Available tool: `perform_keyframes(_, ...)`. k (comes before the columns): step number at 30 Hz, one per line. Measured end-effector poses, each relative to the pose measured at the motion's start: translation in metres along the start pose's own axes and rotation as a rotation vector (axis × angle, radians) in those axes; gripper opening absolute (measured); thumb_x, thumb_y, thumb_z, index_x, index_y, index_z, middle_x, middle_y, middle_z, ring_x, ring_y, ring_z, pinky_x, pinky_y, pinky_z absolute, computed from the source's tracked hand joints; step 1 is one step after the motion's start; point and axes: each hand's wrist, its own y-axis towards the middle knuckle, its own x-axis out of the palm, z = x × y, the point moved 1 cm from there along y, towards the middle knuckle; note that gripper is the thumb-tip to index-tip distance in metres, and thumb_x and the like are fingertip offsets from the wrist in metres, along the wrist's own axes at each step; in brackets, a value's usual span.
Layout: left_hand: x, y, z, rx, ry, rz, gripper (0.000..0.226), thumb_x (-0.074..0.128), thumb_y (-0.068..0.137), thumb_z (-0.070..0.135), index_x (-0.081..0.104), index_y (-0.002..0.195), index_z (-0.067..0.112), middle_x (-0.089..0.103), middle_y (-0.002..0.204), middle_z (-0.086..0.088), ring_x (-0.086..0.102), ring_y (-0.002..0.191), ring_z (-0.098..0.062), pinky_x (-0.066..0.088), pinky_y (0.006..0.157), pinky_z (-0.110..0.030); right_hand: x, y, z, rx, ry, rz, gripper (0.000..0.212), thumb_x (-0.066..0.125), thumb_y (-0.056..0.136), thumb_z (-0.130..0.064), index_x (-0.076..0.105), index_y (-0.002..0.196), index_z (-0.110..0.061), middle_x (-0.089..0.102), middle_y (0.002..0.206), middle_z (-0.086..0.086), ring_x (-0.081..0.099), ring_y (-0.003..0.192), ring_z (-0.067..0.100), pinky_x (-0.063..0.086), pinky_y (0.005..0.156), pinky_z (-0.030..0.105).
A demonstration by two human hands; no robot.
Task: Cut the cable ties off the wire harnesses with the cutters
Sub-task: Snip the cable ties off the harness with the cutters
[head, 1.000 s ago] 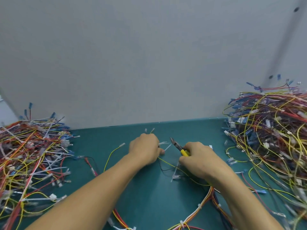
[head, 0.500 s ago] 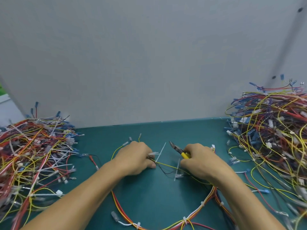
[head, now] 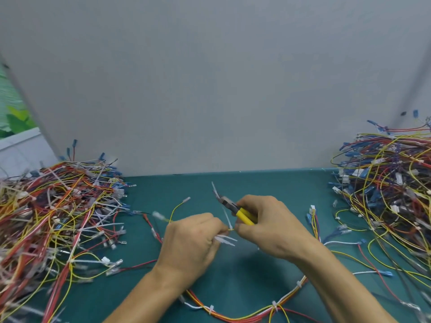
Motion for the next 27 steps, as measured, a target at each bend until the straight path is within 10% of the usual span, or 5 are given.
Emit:
perform_keyframes(9, 0.007, -0.008, -0.022, -0.578, -0.633, -0.206, 0.023, 0.065, 0.070, 0.044, 0.075, 0.087, 0.032, 0.046, 0.059, -0.002, 0.036, 0.060, -0.012, 0.039, 0.059, -0.035, 0.029, -0.003, 0.006, -0.079, 0.006, -0.067, 0.009, 0.066, 0.077, -0.027, 0.058, 0.080, -0.026, 0.057, 0.065, -0.004, 0.046, 0.060, 0.008, 0.037, 0.055, 0.019)
perform_keyframes(11, 0.006, -0.008, -0.025, -0.564, -0.604, -0.175, 0.022, 0.064, 0.072, 0.039, 0.075, 0.090, 0.032, 0.066, 0.072, -0.015, 0.049, 0.067, -0.013, 0.049, 0.074, -0.045, 0.030, -0.003, 0.006, -0.091, 0.017, -0.080, 0.009, 0.066, 0.077, -0.028, 0.059, 0.081, -0.025, 0.057, 0.065, -0.004, 0.046, 0.059, 0.007, 0.037, 0.055, 0.019)
perform_keyframes(17, 0.006, -0.015, -0.027, -0.405, -0.443, -0.156, 0.007, 0.071, 0.076, 0.021, 0.072, 0.071, 0.016, 0.062, 0.065, -0.005, 0.045, 0.054, -0.007, 0.038, 0.056, -0.023, 0.012, -0.003, 0.002, -0.053, 0.023, -0.081, 0.009, 0.064, 0.075, -0.019, 0.063, 0.081, -0.025, 0.057, 0.069, 0.003, 0.043, 0.058, 0.010, 0.043, 0.060, 0.029)
perform_keyframes(24, 0.009, -0.016, -0.031, -0.499, -0.529, -0.268, 0.017, 0.068, 0.081, 0.012, 0.067, 0.068, 0.024, 0.049, 0.055, -0.001, 0.037, 0.051, -0.005, 0.033, 0.054, -0.018, -0.043, -0.001, -0.005, 0.024, -0.548, -0.328, 0.033, 0.055, 0.069, -0.018, 0.053, 0.056, -0.049, 0.044, 0.058, 0.001, 0.044, 0.062, 0.025, 0.033, 0.050, 0.031)
perform_keyframes(27, 0.010, -0.017, -0.033, -0.522, -0.569, -0.261, 0.018, 0.069, 0.082, 0.013, 0.069, 0.069, 0.026, 0.055, 0.060, -0.007, 0.037, 0.052, -0.006, 0.035, 0.057, -0.022, -0.037, -0.003, -0.003, -0.069, -0.670, -0.373, 0.028, 0.053, 0.074, -0.020, 0.062, 0.082, -0.045, 0.039, 0.066, -0.007, 0.051, 0.076, 0.028, 0.038, 0.056, 0.030)
